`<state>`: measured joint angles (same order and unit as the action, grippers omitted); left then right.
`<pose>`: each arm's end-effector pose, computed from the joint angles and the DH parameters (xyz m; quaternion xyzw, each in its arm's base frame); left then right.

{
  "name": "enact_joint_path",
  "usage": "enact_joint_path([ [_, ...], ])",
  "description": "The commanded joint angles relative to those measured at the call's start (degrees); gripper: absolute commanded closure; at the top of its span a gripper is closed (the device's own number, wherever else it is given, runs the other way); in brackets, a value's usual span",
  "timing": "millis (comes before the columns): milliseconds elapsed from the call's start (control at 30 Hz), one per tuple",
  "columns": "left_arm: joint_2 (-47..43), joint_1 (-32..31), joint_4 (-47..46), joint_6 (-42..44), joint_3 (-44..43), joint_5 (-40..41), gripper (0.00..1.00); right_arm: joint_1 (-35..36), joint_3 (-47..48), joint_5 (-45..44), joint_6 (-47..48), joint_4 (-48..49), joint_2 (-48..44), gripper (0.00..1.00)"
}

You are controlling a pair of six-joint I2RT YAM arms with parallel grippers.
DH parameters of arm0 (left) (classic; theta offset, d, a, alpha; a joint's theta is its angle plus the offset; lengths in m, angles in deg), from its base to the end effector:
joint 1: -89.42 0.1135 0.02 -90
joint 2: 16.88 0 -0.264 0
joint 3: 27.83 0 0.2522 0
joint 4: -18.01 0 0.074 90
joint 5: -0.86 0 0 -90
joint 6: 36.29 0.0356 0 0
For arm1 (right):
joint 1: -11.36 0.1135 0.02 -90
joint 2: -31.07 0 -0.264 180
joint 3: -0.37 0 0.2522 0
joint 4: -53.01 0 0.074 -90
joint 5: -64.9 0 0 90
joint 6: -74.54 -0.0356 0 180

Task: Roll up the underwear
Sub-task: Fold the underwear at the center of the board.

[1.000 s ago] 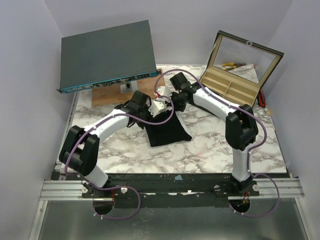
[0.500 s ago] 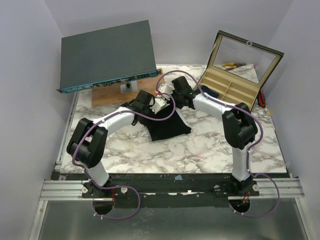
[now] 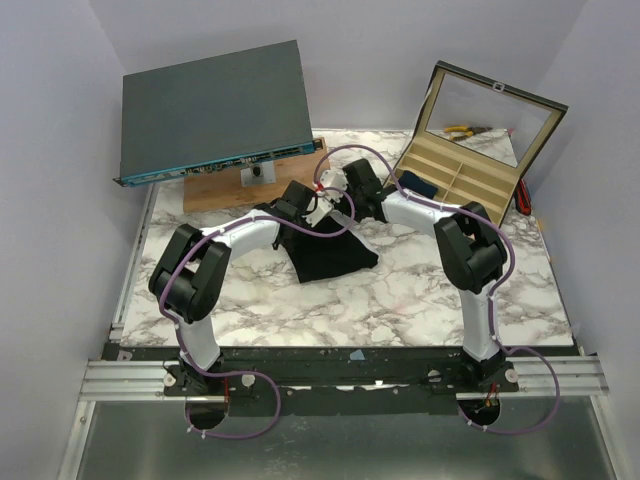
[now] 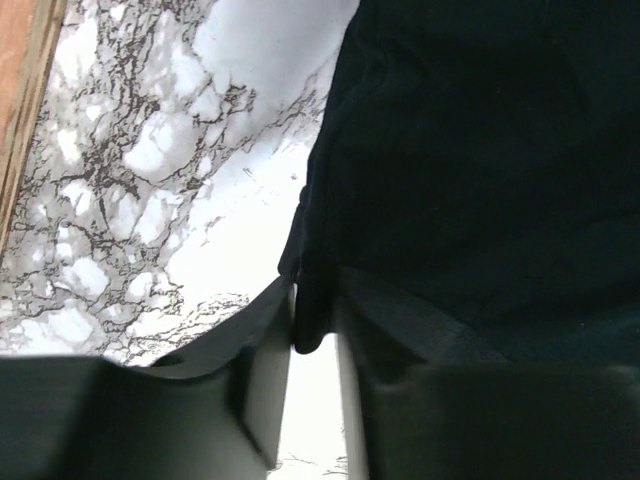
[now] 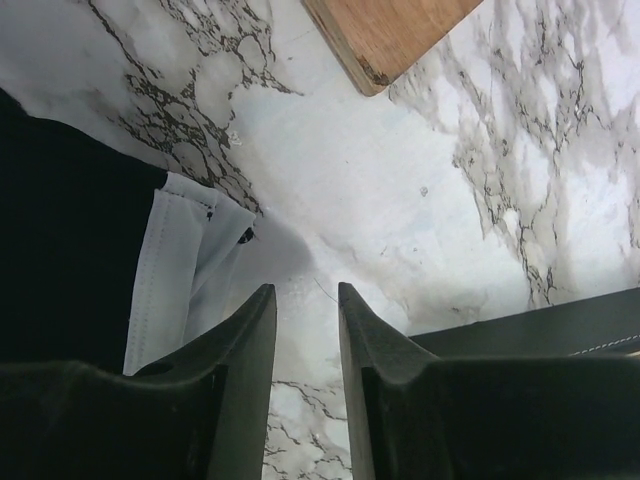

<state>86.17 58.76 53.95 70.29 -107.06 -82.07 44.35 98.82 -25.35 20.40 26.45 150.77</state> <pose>0.3165 -0.1826 0.1744 0.3713 0.8893 0.0272 0.2657 0.3855 0.2500 0.1702 -0.5268 0.7700 -0.0110 0.3598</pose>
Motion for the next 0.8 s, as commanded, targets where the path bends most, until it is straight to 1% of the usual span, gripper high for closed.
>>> enact_joint_path([
  [0,-0.1,1.0,-0.8,-3.7,-0.9,4.9,0.62,0.8,-0.9,0.4,-1.2,1.3,-1.6,0.65],
  [67,-1.1,1.0,-1.8,-3.8,-0.2,5.0,0.49,0.8,-1.6,0.5,-1.9,1.0,-3.4,0.64],
  [100,-1.6,1.1,-2.3,-3.6,-0.1,5.0,0.46,0.8,-1.9,-1.2,-2.2,0.5,-4.4,0.64],
  [267,-4.0,1.2,-3.6,-3.2,0.7,5.3,0.32,0.7,-5.4,-2.7,-4.6,-0.9,-9.5,0.63],
  [367,-6.2,1.3,-3.9,-3.1,1.3,4.7,0.18,0.4,-6.8,-3.2,-9.5,-0.4,-11.7,0.6],
  [400,-7.0,1.3,-4.3,-3.1,1.7,4.3,0.11,0.2,-7.3,-3.0,-11.8,0.2,-12.4,0.59],
  [433,-8.2,1.4,-4.6,-3.0,2.1,3.7,0.02,-0.2,-8.0,-2.3,-14.8,0.8,-12.9,0.57],
  [533,-12.0,1.5,-6.0,-2.2,4.1,0.4,0.01,-1.4,-9.3,0.6,-21.8,2.1,-13.4,0.5],
  [667,-17.9,1.7,-7.1,0.7,8.7,-6.9,0.01,-3.1,-9.5,6.4,-29.6,3.6,-11.9,0.47],
  [767,-21.0,1.6,-6.5,3.5,11.6,-14.3,0.01,-4.0,-8.1,9.5,-33.4,4.0,-9.6,0.46],
])
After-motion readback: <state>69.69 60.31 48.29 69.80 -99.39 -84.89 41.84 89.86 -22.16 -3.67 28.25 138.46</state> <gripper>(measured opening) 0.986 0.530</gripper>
